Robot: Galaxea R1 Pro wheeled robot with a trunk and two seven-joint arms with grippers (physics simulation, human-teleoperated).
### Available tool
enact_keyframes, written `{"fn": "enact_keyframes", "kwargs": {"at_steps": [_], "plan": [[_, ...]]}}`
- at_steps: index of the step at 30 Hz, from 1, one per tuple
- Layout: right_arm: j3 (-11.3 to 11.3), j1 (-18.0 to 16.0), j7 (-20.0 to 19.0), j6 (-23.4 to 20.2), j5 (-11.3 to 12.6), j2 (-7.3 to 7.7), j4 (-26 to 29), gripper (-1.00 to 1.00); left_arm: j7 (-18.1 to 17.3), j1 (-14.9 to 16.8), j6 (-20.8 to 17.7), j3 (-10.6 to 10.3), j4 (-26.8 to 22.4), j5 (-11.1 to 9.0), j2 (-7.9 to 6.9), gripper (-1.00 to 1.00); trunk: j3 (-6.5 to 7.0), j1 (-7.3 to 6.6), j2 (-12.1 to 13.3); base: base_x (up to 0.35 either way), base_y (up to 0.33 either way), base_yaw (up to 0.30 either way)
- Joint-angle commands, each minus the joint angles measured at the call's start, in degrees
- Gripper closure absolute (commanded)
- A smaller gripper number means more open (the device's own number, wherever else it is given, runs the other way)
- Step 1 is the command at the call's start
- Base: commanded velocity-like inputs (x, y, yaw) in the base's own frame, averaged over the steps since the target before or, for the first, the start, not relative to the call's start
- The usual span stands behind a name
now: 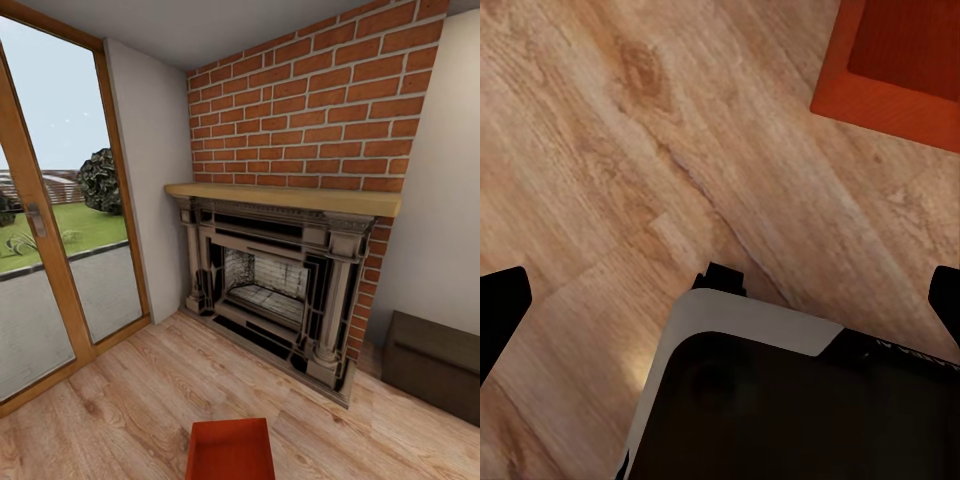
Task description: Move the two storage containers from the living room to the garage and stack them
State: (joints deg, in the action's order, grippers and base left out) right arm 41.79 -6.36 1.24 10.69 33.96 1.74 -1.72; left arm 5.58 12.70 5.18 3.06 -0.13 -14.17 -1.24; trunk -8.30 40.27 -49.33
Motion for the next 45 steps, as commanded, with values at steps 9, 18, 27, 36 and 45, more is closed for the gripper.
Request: {"fn": "enact_keyframes", "kwargs": {"at_steps": [9, 18, 27, 36, 45], "plan": [[0.5, -0.1, -0.1, 0.0, 0.2, 0.07, -0.1, -1.0, -0.3, -0.1, -0.8, 0.4, 0.1, -0.3, 0.98, -1.0, -0.08, 0.01, -0.1, 0.0, 0.0, 0.0], [0.5, -0.1, 0.0, -0.1, 0.2, 0.11, -0.1, -1.0, -0.3, -0.1, -0.7, 0.4, 0.1, -0.3, 1.44, -1.0, -0.08, 0.01, -0.1, 0.0, 0.0, 0.0], [0.5, -0.1, 0.0, -0.1, 0.2, 0.13, -0.1, -1.0, -0.3, -0.1, -0.3, 0.5, 0.1, -0.3, 1.46, -1.0, -0.08, 0.01, -0.1, 0.0, 0.056, 0.0], [0.5, -0.1, 0.0, -0.1, 0.2, 0.18, -0.1, -1.0, -0.3, -0.1, -0.3, 0.5, 0.1, -0.4, 1.41, -1.0, -0.08, 0.01, -0.1, 0.0, 0.259, 0.0], [0.5, 0.0, 0.0, -0.1, 0.2, 0.19, -0.1, -1.0, -0.3, -0.1, -0.3, 0.5, 0.1, -0.3, 1.41, -1.0, -0.08, 0.01, -0.1, 0.0, 0.023, -0.003]]}}
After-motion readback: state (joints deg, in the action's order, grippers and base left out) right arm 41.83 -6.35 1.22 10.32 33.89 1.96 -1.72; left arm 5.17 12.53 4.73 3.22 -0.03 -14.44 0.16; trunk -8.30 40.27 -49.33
